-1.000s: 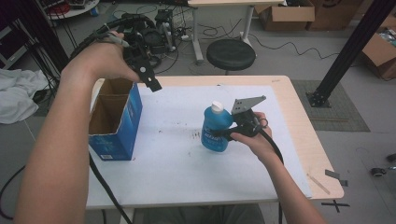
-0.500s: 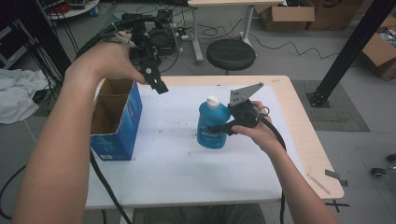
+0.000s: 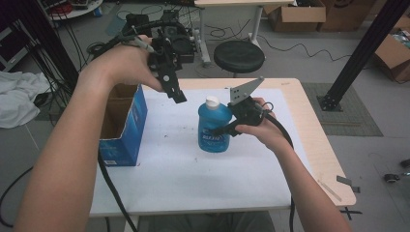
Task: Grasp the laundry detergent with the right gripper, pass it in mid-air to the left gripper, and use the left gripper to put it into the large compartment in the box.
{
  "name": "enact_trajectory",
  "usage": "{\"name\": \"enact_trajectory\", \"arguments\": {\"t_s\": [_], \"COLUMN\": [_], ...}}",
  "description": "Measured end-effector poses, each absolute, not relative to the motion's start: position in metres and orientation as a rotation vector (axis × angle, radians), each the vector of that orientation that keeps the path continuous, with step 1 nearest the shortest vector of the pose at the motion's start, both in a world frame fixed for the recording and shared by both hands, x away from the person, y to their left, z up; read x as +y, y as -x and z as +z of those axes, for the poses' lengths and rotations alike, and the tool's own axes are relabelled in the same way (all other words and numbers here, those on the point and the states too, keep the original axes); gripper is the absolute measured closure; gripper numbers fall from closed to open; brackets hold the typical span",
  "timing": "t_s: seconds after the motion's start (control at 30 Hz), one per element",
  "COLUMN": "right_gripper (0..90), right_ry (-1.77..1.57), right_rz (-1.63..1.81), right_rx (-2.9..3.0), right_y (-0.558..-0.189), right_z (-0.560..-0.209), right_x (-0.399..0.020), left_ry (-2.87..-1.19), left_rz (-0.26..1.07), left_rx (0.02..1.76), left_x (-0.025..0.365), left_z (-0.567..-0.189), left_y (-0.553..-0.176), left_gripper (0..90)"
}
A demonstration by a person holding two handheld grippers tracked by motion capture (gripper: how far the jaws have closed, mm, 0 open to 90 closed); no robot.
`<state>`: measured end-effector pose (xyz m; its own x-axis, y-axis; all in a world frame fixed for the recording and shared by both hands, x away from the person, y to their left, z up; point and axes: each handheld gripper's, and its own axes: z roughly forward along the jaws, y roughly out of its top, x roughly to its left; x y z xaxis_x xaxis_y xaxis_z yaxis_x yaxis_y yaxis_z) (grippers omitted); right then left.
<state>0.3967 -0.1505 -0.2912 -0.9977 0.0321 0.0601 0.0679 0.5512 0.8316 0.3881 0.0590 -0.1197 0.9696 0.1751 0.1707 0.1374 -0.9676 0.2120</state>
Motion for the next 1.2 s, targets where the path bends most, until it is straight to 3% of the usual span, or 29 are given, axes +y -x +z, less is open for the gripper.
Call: {"name": "enact_trajectory", "arguments": {"t_s": [1.2], "right_gripper": [45.6], "right_ry": [-0.039], "right_rz": [-1.437], "right_rx": [-2.707], "right_y": [-0.386], "right_z": [-0.273], "right_x": [-0.119], "left_ry": [-2.994], "left_rz": [0.21], "left_rx": [0.051], "left_x": [0.016], "left_z": [-0.157], "left_y": [-0.368], "left_gripper": [2.1]}}
